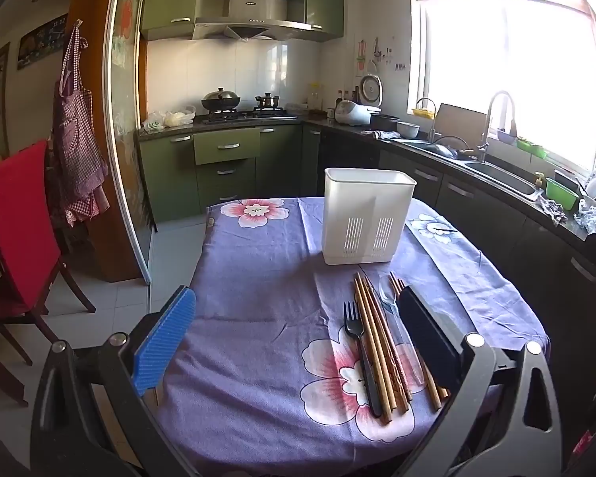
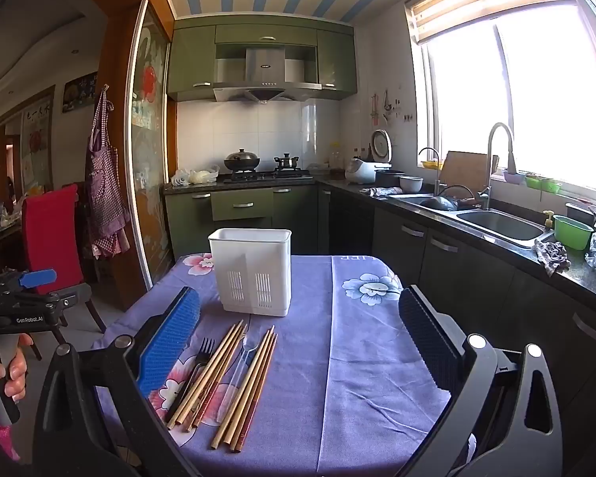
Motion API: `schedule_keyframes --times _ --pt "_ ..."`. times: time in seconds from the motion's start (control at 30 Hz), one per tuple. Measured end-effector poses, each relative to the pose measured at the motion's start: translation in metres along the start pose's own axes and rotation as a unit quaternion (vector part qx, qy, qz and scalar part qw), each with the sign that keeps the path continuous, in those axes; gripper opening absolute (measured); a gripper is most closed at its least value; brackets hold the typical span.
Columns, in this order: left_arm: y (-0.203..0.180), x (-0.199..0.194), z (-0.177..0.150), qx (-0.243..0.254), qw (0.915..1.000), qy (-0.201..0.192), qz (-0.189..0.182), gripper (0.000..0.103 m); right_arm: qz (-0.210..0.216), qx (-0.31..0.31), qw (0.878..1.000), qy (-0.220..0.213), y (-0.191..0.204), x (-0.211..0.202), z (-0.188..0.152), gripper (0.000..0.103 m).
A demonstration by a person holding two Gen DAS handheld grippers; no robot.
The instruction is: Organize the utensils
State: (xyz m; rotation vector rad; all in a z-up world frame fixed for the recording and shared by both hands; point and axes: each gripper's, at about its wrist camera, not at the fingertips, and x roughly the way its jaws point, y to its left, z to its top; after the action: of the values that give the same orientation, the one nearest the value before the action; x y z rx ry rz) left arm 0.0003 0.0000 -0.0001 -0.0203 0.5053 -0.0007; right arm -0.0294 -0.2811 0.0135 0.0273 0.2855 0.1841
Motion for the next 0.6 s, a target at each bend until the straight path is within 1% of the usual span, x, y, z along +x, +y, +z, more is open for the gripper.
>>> schedule_keyframes --times 0.23,0.4,0.43,0.6 --pt "0.002 0.003 -0.003 0.0 1.0 -0.002 -0.005 0.097 0.0 0.001 1.0 0.0 0.0 0.0 0.0 0.099" --pt "0.004 0.002 -0.013 -0.001 1.0 -0.002 -0.002 0.097 0.0 0.0 1.0 0.0 0.0 0.0 0.0 0.099" --pt "0.0 0.002 -0.004 -0.001 1.0 0.004 -0.001 0.097 0.0 0.0 1.0 -0.001 0.0 0.0 0.0 0.099" --pt "0.0 0.002 -0.007 0.0 1.0 0.004 -0.001 0.097 0.001 0.0 1.0 0.0 0.0 0.0 0.0 0.099"
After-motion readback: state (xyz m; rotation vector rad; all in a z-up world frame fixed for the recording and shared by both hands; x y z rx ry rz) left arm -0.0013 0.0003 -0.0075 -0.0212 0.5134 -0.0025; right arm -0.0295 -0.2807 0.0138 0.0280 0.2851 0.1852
